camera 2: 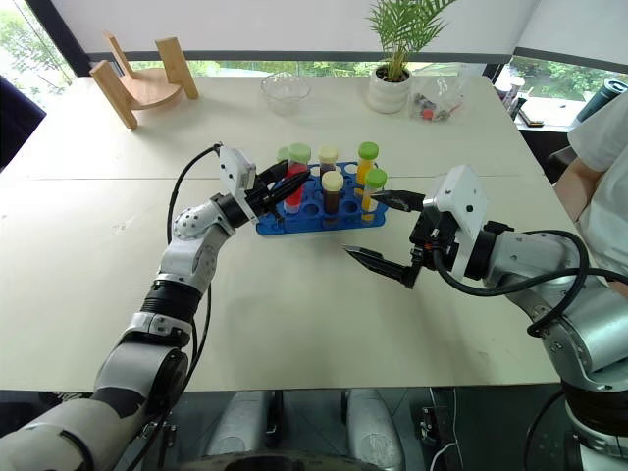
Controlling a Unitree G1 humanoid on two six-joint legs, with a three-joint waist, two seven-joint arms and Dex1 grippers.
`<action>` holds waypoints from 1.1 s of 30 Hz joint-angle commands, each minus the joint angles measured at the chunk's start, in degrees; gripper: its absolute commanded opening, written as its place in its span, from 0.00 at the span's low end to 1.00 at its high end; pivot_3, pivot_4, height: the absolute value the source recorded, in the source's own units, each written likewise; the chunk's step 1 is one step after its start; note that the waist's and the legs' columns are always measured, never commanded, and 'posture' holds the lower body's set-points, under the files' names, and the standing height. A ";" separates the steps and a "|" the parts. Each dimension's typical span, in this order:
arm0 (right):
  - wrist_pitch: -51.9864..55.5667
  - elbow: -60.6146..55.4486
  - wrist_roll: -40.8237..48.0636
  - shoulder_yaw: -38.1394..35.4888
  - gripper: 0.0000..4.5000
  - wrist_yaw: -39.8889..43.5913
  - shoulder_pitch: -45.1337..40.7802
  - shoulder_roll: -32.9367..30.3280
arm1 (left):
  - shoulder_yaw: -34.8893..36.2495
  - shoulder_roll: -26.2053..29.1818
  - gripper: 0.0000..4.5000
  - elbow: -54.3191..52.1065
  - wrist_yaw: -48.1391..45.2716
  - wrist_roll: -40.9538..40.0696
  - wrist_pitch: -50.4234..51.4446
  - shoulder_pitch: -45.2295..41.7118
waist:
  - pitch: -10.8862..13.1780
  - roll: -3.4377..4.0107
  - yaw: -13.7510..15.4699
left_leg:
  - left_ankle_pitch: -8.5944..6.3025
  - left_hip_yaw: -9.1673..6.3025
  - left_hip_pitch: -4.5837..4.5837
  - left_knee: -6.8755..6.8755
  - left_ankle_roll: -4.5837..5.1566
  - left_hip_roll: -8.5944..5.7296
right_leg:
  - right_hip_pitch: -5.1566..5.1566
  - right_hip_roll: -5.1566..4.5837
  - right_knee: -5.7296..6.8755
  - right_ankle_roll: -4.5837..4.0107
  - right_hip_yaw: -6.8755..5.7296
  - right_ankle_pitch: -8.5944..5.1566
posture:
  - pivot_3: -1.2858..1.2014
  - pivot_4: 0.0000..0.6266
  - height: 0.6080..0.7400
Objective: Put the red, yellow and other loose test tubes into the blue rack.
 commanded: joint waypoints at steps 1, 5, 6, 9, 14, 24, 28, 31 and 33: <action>-0.67 -1.81 0.23 -0.60 1.00 -0.08 -0.82 0.00 | 0.53 -0.06 0.19 -2.16 -0.27 -0.74 0.59 0.86 | 0.00 0.00 -0.02 | 0.00 0.00 0.00 0.00 0.00 0.00 | 0.00 0.00 0.00 0.00 0.00 0.00 | 0.52 0.24 1.00; -0.71 -1.69 0.12 -0.43 1.00 -0.10 -1.01 0.05 | 0.14 -0.04 0.19 -2.73 -0.26 -0.41 1.05 1.45 | 0.00 0.00 0.00 | 0.00 0.00 0.00 0.00 0.00 0.00 | 0.00 0.00 0.00 0.00 0.00 0.00 | 0.52 0.24 1.00; -0.70 -1.65 0.11 -0.40 1.00 -0.11 -1.09 0.08 | 0.11 -0.03 0.19 -2.78 -0.34 -0.43 1.17 1.56 | 0.00 0.00 -0.01 | 0.00 0.00 0.00 0.00 0.00 0.00 | 0.00 0.00 0.00 0.00 0.00 0.00 | 0.52 0.24 1.00; -0.62 -1.81 0.27 -0.58 1.00 -0.13 -1.02 0.04 | 0.08 -0.02 0.19 -3.46 -0.32 -0.43 1.51 2.12 | 0.00 0.00 -0.02 | 0.00 0.00 0.01 -0.01 0.00 0.00 | 0.00 0.01 0.00 0.00 0.00 0.00 | 0.52 0.24 1.00; -0.50 -1.83 0.33 -0.55 1.00 -0.21 -1.11 0.04 | 0.14 0.01 0.19 -3.87 -0.18 -0.27 1.64 2.55 | 0.00 0.00 0.01 | 0.00 -0.01 0.00 -0.01 0.00 0.00 | 0.00 0.00 -0.01 0.00 -0.01 0.00 | 0.52 0.24 1.00; -0.30 -1.48 0.28 -0.14 1.00 0.00 -1.63 -0.06 | 0.78 -1.03 0.50 2.11 2.50 1.40 -2.34 2.02 | 0.00 0.00 0.00 | 0.00 -0.01 0.02 0.00 0.00 0.00 | 0.02 0.01 0.00 0.00 -0.01 0.00 | 0.52 0.24 1.00; -0.08 -1.71 0.57 -0.53 1.00 0.10 -1.39 -0.26 | 0.84 -0.46 0.95 1.88 1.24 1.22 -3.74 3.35 | 0.00 0.00 0.00 | 0.00 -0.01 0.01 -0.02 0.00 0.00 | 0.01 0.01 -0.01 0.00 -0.01 0.00 | 0.52 0.24 1.00; 0.11 -1.87 0.69 -0.65 1.00 0.12 -1.25 -0.38 | 0.72 1.34 0.98 -1.07 -0.90 0.68 -2.68 5.64 | 0.00 0.00 -0.14 | 0.00 -0.01 0.02 -0.04 0.00 0.01 | 0.01 0.01 -0.01 0.00 -0.01 0.00 | 0.52 0.24 1.00; 0.42 -1.89 1.08 -0.90 1.00 0.09 -1.34 -0.42 | 1.02 3.82 0.98 -5.53 -2.09 0.16 -1.19 7.73 | 0.00 0.00 -0.32 | 0.00 -0.01 0.02 -0.05 0.00 0.03 | 0.00 0.02 0.00 -0.01 -0.01 0.00 | 0.52 0.24 1.00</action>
